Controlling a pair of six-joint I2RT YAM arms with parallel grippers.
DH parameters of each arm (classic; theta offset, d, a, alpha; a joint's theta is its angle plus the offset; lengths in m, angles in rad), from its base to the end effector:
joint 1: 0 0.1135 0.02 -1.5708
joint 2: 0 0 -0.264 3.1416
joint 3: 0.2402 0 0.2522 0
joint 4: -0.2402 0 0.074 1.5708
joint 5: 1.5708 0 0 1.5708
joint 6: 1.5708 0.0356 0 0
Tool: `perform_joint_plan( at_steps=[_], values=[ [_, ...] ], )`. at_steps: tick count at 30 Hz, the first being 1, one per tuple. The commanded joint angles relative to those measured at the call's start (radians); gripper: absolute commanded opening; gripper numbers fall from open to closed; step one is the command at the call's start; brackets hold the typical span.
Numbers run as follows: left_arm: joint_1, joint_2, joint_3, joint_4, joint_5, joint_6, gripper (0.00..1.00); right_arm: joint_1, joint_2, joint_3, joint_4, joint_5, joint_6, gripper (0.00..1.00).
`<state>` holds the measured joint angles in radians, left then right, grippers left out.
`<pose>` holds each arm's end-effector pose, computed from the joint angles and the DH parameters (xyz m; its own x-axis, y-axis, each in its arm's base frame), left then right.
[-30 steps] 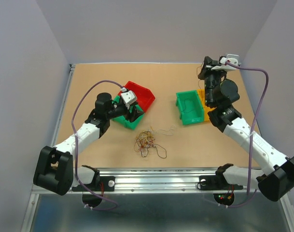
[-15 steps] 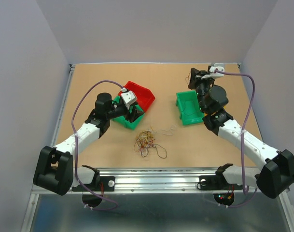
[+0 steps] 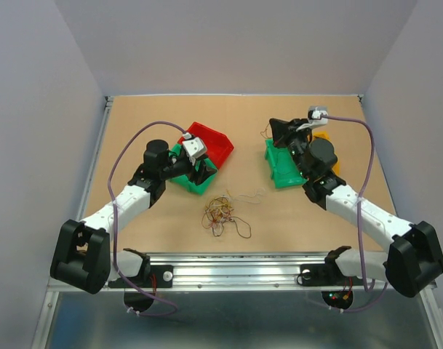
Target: Untangle the cables
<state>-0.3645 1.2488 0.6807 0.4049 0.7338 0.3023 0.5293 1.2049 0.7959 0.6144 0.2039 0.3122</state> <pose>0.2478 -0.1201 0.2664 0.1177 0.1917 -0.9744 0.8873 0.4202 0.1899 0.2460 0.1355 0.3399 0.0682 0.3884 -0.9190 -0.3618 0.8680 0.3400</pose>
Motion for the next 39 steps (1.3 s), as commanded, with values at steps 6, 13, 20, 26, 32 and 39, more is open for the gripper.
perform_joint_plan(
  at_steps=[6,13,20,26,32,39],
  values=[
    [0.001,-0.018,0.022,0.014,0.038,0.012,0.71,-0.078,-0.082,-0.17,0.032,0.067,0.221,0.01],
    [0.001,-0.014,0.023,0.014,0.041,0.014,0.71,-0.095,-0.16,-0.248,-0.083,0.297,0.225,0.01],
    [0.001,-0.006,0.028,0.012,0.036,0.017,0.71,-0.095,-0.052,-0.195,-0.209,0.414,0.168,0.01],
    [0.001,0.003,0.031,0.011,0.035,0.018,0.71,-0.095,0.103,-0.163,-0.238,0.457,0.157,0.01],
    [-0.001,0.008,0.033,0.006,0.033,0.023,0.71,-0.095,0.226,-0.066,-0.254,0.425,0.111,0.01],
    [-0.001,0.003,0.033,0.002,0.036,0.027,0.71,-0.095,0.441,0.126,-0.35,0.37,0.076,0.01]
  ],
)
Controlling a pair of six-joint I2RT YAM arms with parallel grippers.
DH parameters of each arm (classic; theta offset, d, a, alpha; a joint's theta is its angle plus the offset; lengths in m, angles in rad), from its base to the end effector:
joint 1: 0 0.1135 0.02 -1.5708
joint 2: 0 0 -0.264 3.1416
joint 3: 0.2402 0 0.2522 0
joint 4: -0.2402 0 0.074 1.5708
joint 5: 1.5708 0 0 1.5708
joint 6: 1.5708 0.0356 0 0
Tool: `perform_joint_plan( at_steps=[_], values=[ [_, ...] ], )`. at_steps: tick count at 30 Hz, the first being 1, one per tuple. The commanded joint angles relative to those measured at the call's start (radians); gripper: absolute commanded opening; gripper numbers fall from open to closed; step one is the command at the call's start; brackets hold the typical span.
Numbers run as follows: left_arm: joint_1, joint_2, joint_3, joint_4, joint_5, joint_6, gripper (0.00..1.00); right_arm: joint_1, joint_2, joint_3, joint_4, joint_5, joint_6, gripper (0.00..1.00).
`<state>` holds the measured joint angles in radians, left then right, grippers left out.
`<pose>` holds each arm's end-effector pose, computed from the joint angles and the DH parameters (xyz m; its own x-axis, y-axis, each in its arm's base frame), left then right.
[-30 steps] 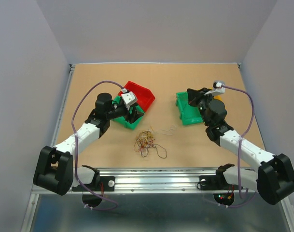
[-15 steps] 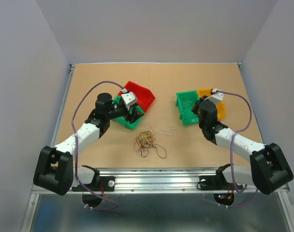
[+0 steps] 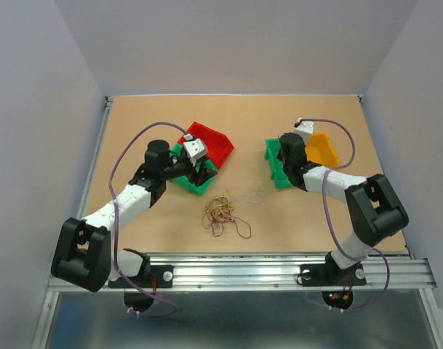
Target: Untangle the cables
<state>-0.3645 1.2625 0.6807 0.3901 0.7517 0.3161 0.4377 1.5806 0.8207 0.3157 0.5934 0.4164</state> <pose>0.2489 -0.1210 0.2615 0.1065 0.2024 -0.9735 0.8982 0.4005 0.1815 0.3118 0.1239 0.2078 -0.3131 0.2237 -0.9230 0.2543 0.9561 0.1455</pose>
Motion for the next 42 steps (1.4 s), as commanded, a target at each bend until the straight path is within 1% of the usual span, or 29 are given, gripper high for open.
perform_joint_plan(
  at_steps=[1,5,8,14,15,17,18,22,26,28,29,31,35,37,38,39,40,41,42],
  values=[
    [-0.001,-0.012,0.034,0.015,0.018,0.017,0.71,-0.002,0.105,0.129,-0.076,-0.026,-0.024,0.01],
    [-0.001,-0.014,0.033,0.012,0.02,0.02,0.71,-0.004,0.162,0.149,-0.115,-0.029,-0.005,0.01],
    [-0.001,-0.014,0.034,0.007,0.02,0.023,0.71,-0.004,0.167,0.138,-0.119,-0.011,0.009,0.01],
    [-0.002,-0.006,0.037,0.0,0.017,0.032,0.71,-0.004,0.179,0.152,-0.122,-0.02,0.002,0.09],
    [-0.001,-0.005,0.039,-0.002,0.015,0.032,0.71,-0.004,0.174,0.158,-0.124,-0.02,-0.001,0.16],
    [-0.002,-0.006,0.039,-0.003,0.015,0.035,0.71,-0.004,0.157,0.172,-0.133,-0.02,-0.007,0.22],
    [-0.001,-0.006,0.039,-0.005,0.014,0.038,0.71,-0.004,0.13,0.172,-0.136,-0.023,-0.011,0.28],
    [-0.002,-0.008,0.039,-0.005,0.012,0.04,0.71,-0.002,0.053,0.173,-0.159,-0.027,-0.021,0.37],
    [-0.004,-0.003,0.039,-0.007,0.012,0.04,0.71,-0.004,-0.01,0.179,-0.194,-0.044,-0.033,0.59],
    [-0.004,0.0,0.04,-0.007,0.012,0.04,0.71,-0.002,-0.033,0.182,-0.21,-0.047,-0.041,0.63],
    [-0.004,0.001,0.042,-0.008,0.014,0.041,0.71,-0.004,-0.051,0.184,-0.214,-0.05,-0.045,0.67],
    [-0.004,0.006,0.043,-0.014,0.024,0.049,0.71,-0.004,-0.074,0.196,-0.23,-0.05,-0.054,0.71],
    [-0.024,0.02,0.054,-0.049,0.032,0.075,0.71,-0.004,-0.128,0.193,-0.265,-0.067,-0.059,0.73],
    [-0.05,0.041,0.072,-0.092,0.029,0.093,0.71,-0.004,-0.171,0.176,-0.271,-0.11,-0.054,0.73],
    [-0.06,0.049,0.079,-0.111,0.025,0.107,0.71,-0.002,-0.192,0.137,-0.271,-0.134,-0.051,0.73],
    [-0.076,0.058,0.092,-0.126,0.014,0.13,0.71,-0.002,-0.214,0.112,-0.27,-0.205,-0.044,0.73],
    [-0.111,0.072,0.098,-0.163,-0.012,0.146,0.71,-0.001,-0.265,0.086,-0.261,-0.243,-0.044,0.72],
    [-0.132,0.08,0.106,-0.18,-0.031,0.162,0.71,0.001,-0.289,0.022,-0.232,-0.288,-0.047,0.72],
    [-0.149,0.086,0.112,-0.192,-0.047,0.184,0.71,0.001,-0.316,-0.007,-0.221,-0.364,-0.056,0.72]
  ],
)
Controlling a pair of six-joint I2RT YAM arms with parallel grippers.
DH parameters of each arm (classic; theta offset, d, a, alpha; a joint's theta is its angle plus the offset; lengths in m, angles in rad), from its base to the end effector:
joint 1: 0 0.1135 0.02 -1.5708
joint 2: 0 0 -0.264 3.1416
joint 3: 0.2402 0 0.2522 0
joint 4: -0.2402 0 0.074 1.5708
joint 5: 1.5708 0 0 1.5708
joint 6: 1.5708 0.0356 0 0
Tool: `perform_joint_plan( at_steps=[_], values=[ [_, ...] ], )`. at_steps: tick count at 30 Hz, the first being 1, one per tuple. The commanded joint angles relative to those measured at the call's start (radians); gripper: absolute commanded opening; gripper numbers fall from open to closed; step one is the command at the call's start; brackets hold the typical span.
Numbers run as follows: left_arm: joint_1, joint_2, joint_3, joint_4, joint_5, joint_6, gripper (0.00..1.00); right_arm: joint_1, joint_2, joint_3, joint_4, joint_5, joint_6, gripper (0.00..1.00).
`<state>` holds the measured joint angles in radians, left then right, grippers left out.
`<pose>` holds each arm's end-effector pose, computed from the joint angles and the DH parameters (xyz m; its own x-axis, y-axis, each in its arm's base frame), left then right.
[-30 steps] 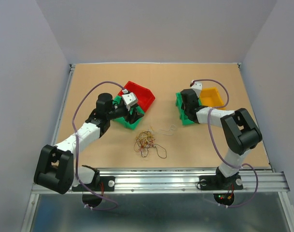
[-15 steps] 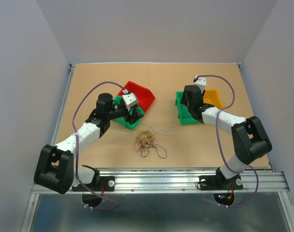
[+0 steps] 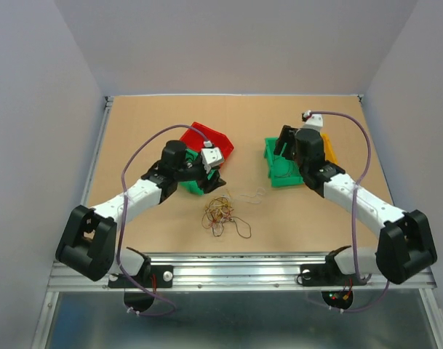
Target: Untangle the cables
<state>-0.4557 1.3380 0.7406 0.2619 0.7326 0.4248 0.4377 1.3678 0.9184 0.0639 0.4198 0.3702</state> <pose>0.2501 -0.1491 0.2491 0.0992 0.2926 -0.9511 0.9366 0.2953 0.1885 0.2889 0.1192 0.2797 -0.3338 0.2086 -0.9193 0.0813 0.9779 0.1924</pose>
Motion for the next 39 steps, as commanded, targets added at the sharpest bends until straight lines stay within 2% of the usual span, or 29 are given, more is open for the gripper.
perform_joint_plan(
  at_steps=[1,10,16,25,31,35,36,38,39],
  values=[
    [-0.092,0.019,0.06,-0.088,-0.059,0.087,0.71,0.007,-0.145,-0.16,0.045,-0.214,-0.011,0.72],
    [-0.182,0.001,0.092,-0.251,-0.056,0.169,0.71,0.013,-0.299,-0.372,0.116,-0.334,0.012,0.72],
    [-0.259,0.03,0.138,-0.369,-0.09,0.163,0.7,0.013,-0.343,-0.394,0.119,-0.326,0.016,0.73],
    [-0.337,0.11,0.181,-0.44,-0.186,0.131,0.65,0.015,-0.483,-0.451,0.103,-0.291,0.027,0.74],
    [-0.347,0.142,0.19,-0.452,-0.216,0.126,0.61,0.013,-0.506,-0.46,0.094,-0.296,0.03,0.75],
    [-0.353,0.135,0.189,-0.457,-0.228,0.131,0.51,0.013,-0.507,-0.461,0.094,-0.294,0.032,0.75],
    [-0.353,0.138,0.189,-0.457,-0.236,0.131,0.41,0.013,-0.507,-0.463,0.094,-0.293,0.033,0.75],
    [-0.354,0.148,0.19,-0.466,-0.246,0.138,0.28,0.013,-0.504,-0.463,0.094,-0.291,0.033,0.75],
    [-0.356,0.151,0.195,-0.472,-0.246,0.14,0.14,0.013,-0.503,-0.463,0.096,-0.294,0.033,0.75]
  ],
)
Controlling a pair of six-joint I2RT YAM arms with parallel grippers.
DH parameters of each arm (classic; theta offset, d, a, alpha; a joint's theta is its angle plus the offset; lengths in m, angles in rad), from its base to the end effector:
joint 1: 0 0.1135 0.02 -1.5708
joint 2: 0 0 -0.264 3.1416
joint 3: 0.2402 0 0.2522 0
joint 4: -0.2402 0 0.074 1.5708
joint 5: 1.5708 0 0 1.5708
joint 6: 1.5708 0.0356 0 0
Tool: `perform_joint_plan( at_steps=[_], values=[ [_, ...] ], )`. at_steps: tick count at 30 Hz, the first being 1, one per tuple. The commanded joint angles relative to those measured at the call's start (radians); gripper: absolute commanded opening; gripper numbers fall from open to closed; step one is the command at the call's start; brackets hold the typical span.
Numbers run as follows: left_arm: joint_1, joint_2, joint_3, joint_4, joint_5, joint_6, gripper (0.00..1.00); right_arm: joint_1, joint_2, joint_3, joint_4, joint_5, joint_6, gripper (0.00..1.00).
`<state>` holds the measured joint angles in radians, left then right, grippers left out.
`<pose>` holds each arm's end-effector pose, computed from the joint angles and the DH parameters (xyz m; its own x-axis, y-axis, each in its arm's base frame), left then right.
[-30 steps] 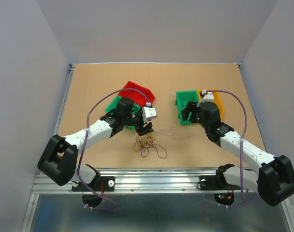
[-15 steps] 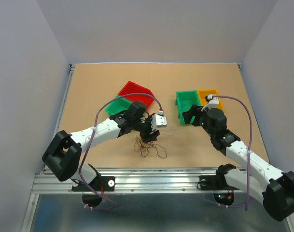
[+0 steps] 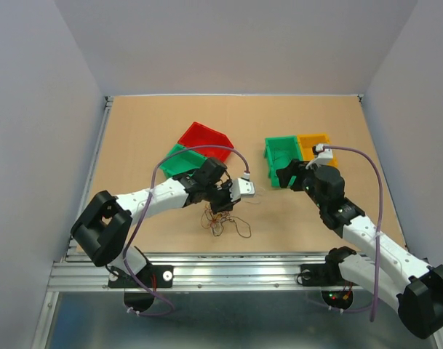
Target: Untangle the cables
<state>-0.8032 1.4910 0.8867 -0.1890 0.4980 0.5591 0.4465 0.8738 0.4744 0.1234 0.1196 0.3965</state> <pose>0.2020 -0.2338 0.2118 0.0392 0.6304 -0.7753 0.9957 0.0407 0.0835 0.1865 0.0846 0.2461 -0.3523 0.2565 -0.9001 -0.2050 0.9172 0.3416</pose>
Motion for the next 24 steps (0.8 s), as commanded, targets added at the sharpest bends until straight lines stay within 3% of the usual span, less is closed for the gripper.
perform_joint_plan(
  at_steps=[1,2,6,12,16,24],
  values=[
    [-0.008,0.002,0.052,-0.024,-0.01,0.007,0.07,0.004,-0.006,-0.019,0.035,0.005,0.007,0.75],
    [-0.008,-0.001,0.054,-0.024,-0.007,0.009,0.01,0.004,-0.004,-0.017,0.036,0.002,0.007,0.75],
    [-0.008,-0.035,0.055,-0.018,0.02,0.018,0.0,0.006,0.014,-0.02,0.067,-0.098,-0.039,0.75],
    [-0.008,-0.168,0.081,0.025,-0.016,-0.044,0.0,0.004,0.066,-0.092,0.352,-0.553,-0.09,0.76],
    [-0.008,-0.219,0.13,0.046,-0.099,-0.059,0.0,0.004,0.1,-0.137,0.56,-0.742,-0.104,0.75],
    [-0.008,-0.172,0.299,0.068,-0.059,-0.106,0.0,0.023,0.154,-0.191,0.794,-0.867,-0.11,0.74]
  ],
)
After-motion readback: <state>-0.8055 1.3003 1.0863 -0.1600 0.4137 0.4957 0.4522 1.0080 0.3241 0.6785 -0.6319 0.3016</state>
